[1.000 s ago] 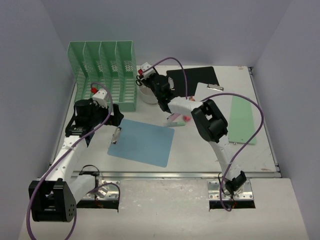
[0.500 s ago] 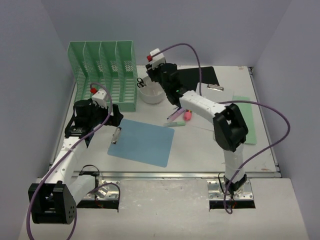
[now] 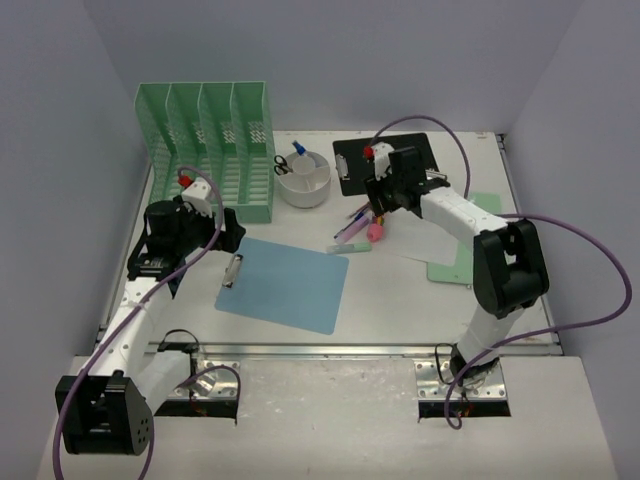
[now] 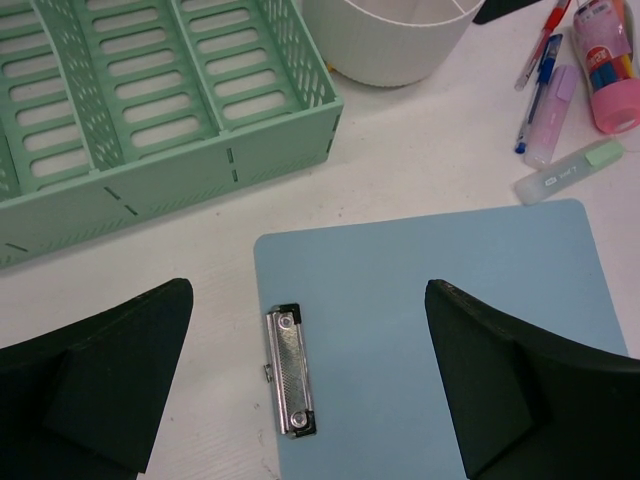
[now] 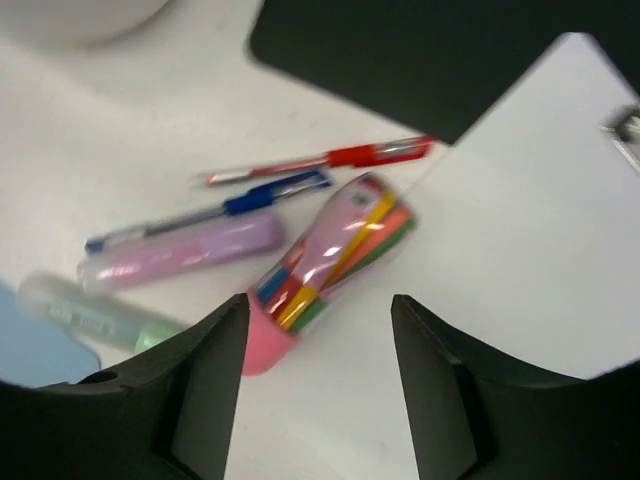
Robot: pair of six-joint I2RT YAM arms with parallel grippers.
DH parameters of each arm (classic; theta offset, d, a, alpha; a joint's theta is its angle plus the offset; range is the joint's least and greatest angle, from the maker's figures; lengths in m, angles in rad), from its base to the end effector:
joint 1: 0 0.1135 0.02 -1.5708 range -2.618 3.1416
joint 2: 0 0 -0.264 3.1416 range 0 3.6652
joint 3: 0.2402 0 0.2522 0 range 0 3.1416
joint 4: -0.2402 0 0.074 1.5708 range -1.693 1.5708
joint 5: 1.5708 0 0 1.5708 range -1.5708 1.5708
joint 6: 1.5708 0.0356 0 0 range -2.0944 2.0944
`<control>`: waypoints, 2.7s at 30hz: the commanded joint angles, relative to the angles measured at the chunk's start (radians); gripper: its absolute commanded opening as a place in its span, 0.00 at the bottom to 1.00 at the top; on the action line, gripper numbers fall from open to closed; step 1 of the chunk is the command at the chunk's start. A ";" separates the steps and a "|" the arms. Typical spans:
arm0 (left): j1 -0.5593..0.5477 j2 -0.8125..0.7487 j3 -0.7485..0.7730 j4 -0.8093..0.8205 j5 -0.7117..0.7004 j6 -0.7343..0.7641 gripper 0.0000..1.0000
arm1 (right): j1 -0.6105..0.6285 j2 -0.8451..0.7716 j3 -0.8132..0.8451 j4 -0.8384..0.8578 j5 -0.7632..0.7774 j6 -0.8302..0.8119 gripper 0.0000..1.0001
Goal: Organize the desk
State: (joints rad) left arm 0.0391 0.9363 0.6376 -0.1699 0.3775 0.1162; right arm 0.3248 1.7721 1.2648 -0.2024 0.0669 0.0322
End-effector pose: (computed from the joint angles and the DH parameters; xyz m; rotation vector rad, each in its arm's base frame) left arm 0.2112 -0.0049 0.2630 0.3120 1.9913 -0.2858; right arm 0.3790 0.1251 0.2342 -0.2978 2.2615 0.1109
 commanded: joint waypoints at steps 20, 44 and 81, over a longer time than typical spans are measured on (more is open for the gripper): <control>0.002 -0.002 -0.004 0.029 0.040 0.037 1.00 | -0.061 0.010 0.067 -0.695 -0.599 -2.323 0.71; 0.002 -0.024 -0.039 0.029 0.014 0.042 1.00 | 0.014 0.271 0.140 -0.496 -0.331 -2.605 0.64; 0.002 -0.010 0.016 0.015 0.001 -0.006 1.00 | 0.013 0.013 0.211 -0.621 -0.662 -2.036 0.01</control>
State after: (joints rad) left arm 0.0391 0.9276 0.6052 -0.1772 0.3744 0.1261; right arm 0.3450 1.8095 1.3994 -0.8047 -0.4957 -1.9514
